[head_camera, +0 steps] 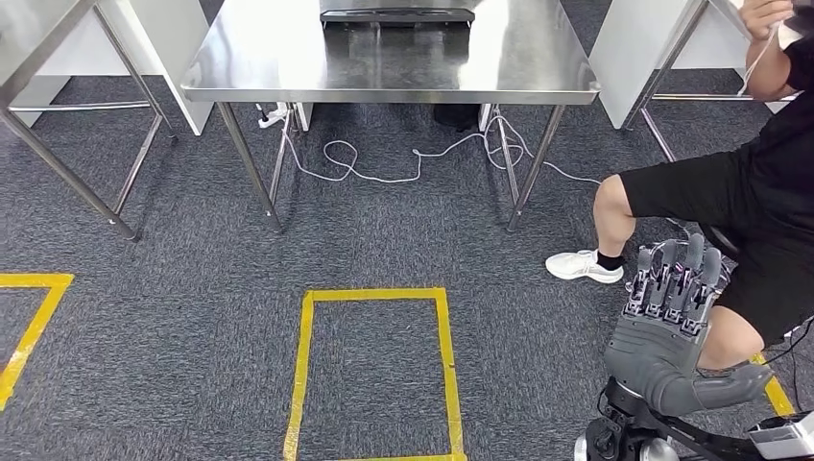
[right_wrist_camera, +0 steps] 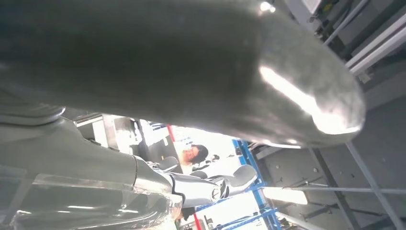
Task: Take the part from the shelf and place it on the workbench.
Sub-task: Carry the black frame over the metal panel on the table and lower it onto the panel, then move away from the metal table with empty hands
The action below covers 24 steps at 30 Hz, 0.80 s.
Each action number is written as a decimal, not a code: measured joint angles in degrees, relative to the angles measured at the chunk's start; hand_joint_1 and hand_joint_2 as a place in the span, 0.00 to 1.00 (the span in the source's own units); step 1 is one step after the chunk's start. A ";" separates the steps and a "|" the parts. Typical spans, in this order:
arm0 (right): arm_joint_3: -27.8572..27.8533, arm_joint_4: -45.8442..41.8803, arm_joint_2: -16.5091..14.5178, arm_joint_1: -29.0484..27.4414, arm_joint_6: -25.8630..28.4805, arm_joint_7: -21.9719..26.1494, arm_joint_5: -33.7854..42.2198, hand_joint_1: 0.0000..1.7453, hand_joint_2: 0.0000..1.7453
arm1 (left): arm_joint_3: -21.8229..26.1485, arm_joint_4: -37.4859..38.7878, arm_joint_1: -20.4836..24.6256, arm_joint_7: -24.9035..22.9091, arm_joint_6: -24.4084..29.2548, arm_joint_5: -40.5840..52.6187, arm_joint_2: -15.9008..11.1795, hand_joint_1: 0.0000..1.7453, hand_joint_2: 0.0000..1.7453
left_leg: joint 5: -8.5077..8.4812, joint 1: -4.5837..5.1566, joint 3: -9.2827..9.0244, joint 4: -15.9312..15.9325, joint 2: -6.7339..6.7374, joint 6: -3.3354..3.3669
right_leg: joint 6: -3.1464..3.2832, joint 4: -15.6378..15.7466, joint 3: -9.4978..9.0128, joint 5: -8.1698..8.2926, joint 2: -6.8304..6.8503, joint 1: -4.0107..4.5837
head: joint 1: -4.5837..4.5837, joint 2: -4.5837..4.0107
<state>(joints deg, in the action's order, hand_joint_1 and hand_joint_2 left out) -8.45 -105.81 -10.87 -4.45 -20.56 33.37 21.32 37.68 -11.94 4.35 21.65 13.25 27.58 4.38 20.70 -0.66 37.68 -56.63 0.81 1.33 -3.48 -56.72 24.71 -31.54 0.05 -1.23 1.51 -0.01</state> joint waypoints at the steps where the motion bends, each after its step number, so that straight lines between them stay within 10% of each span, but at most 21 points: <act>1: -0.03 -0.01 0.00 -0.01 0.00 0.02 -0.02 0.00 0.00 | 0.00 -0.01 -0.01 -0.06 0.00 0.01 -0.01 0.00 0.00 | -0.52 0.05 0.14 -0.01 -0.02 -0.34 | 0.48 1.80 -0.91 -0.58 -0.09 0.31 | -0.09 0.00; 4: -0.15 -0.01 -0.06 -0.09 0.01 0.07 -0.08 0.00 0.00 | 0.00 0.01 -0.15 -0.29 0.01 0.01 -0.02 0.00 0.00 | -0.22 -0.38 0.63 -0.43 -0.13 -1.30 | 2.27 1.79 0.22 0.30 -0.01 0.03 | -0.52 -0.01; 9: -0.21 -0.13 -0.44 -0.03 0.17 -0.44 -0.55 0.00 0.00 | 0.00 0.05 -0.29 -0.55 0.02 0.16 0.04 0.00 0.00 | 11.82 -0.81 4.00 -15.15 -0.61 -2.10 | 4.30 1.54 3.30 3.34 0.42 0.21 | -0.84 -0.01; 11: -0.22 -0.13 -0.49 -0.05 0.25 -0.67 -0.91 0.00 0.00 | 0.00 0.05 -0.27 -0.57 0.02 0.27 0.04 0.00 0.00 | 10.27 -0.91 2.11 -16.49 -0.68 -2.18 | 4.03 0.95 4.77 4.29 0.41 0.32 | -0.86 -0.01; 16: -0.24 -0.22 -0.51 0.01 0.77 -0.90 -2.11 0.00 0.00 | 0.00 0.03 -0.03 -0.60 0.02 0.63 0.03 0.00 0.00 | 8.91 -0.72 -8.65 -1.96 -1.12 -1.50 | 2.67 -1.20 7.78 5.52 0.46 0.65 | -0.85 -0.01; 20: -0.02 -0.01 -0.07 -0.17 5.44 -2.21 -11.01 0.00 0.00 | 0.01 0.04 0.10 -0.60 -0.01 0.85 0.09 0.00 0.00 | 6.88 -0.47 -6.88 -0.84 -0.74 0.66 | 1.34 -2.70 9.57 4.86 0.29 0.76 | -0.67 -0.01; 24: 2.27 4.23 2.51 -0.53 14.13 -6.59 -31.44 0.00 0.00 | 0.33 0.03 0.29 -0.40 -0.39 1.46 0.03 0.00 0.00 | 3.75 -0.34 -3.39 -0.55 -0.27 1.62 | 1.97 -14.73 13.50 -3.64 0.11 0.48 | -0.40 -0.01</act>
<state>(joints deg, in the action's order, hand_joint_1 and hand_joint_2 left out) -6.19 -101.58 -8.36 -4.97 -6.43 26.78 -10.11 38.01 -11.91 4.64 21.26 12.86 29.04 4.40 24.46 -0.99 34.29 -57.18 0.54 2.95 -1.51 -71.44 38.21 -35.18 0.16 -0.75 1.11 -0.02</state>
